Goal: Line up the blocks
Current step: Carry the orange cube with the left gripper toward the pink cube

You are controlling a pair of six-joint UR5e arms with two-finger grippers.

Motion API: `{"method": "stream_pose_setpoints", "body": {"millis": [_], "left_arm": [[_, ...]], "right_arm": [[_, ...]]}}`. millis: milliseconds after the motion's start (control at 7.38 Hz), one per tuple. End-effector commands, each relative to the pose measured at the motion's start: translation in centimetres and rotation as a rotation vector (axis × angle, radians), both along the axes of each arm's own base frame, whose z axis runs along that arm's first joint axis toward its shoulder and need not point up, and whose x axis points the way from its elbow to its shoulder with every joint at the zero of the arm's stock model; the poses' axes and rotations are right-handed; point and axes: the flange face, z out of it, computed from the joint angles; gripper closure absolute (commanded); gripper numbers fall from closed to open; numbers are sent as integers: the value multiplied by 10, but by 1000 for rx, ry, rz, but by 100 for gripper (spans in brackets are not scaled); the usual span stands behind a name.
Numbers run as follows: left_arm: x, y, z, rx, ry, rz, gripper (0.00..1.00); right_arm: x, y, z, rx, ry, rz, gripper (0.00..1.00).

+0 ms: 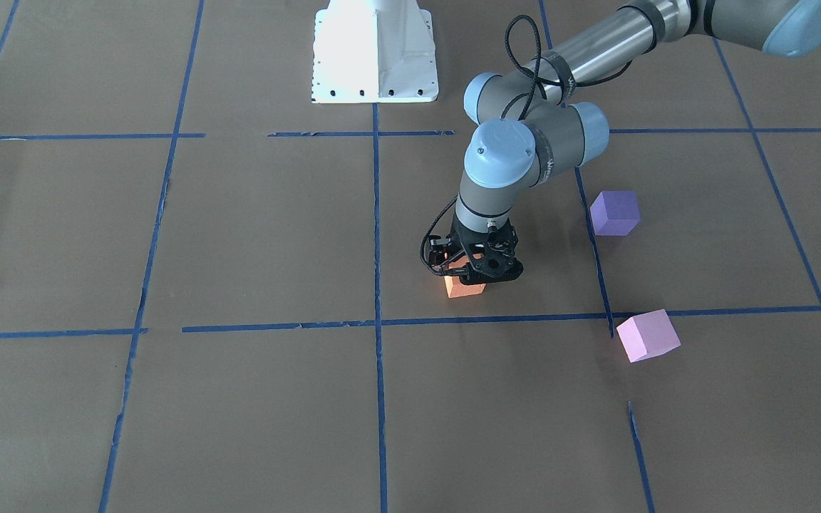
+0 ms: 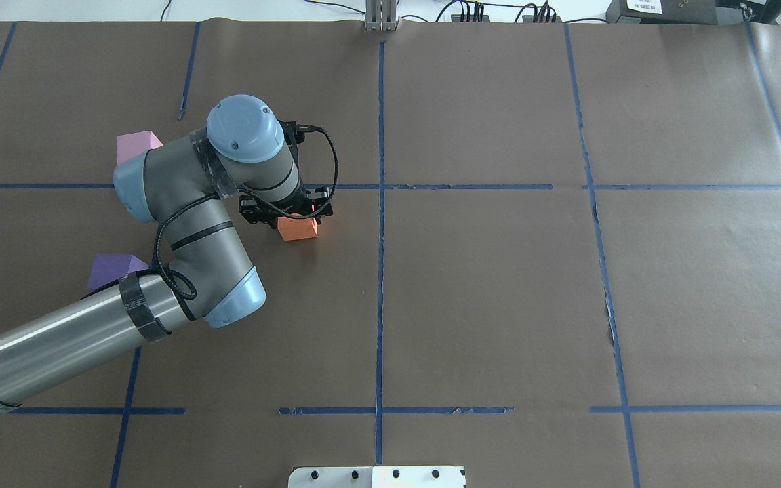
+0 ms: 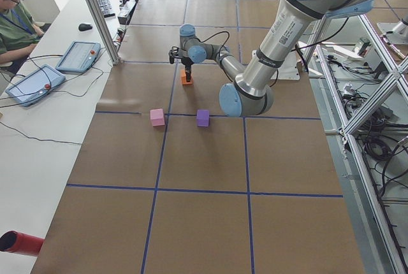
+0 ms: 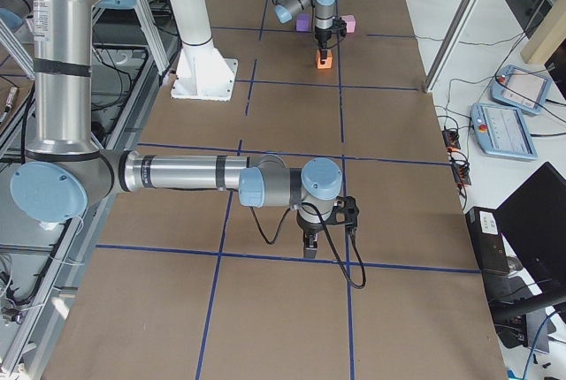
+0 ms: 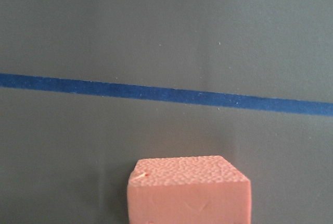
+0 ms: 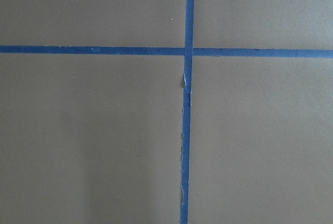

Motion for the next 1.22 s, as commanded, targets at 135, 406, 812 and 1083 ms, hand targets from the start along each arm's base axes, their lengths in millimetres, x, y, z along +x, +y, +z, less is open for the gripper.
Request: {"method": "stream_pose_setpoints", "body": {"millis": [135,406,812,1083], "left_arm": [[-46,-12,-31,-1,18,-40,100],[-106,24,-27,48,-1,8,100],[-197,21,51,94,-63,30,100],[-214,2,100,139,-67,26,100]], "right_arm": [[0,0,0,0,0,-1,0],[0,0,0,0,0,-1,0],[0,0,0,0,0,1,0],[0,0,0,0,0,1,0]]}}
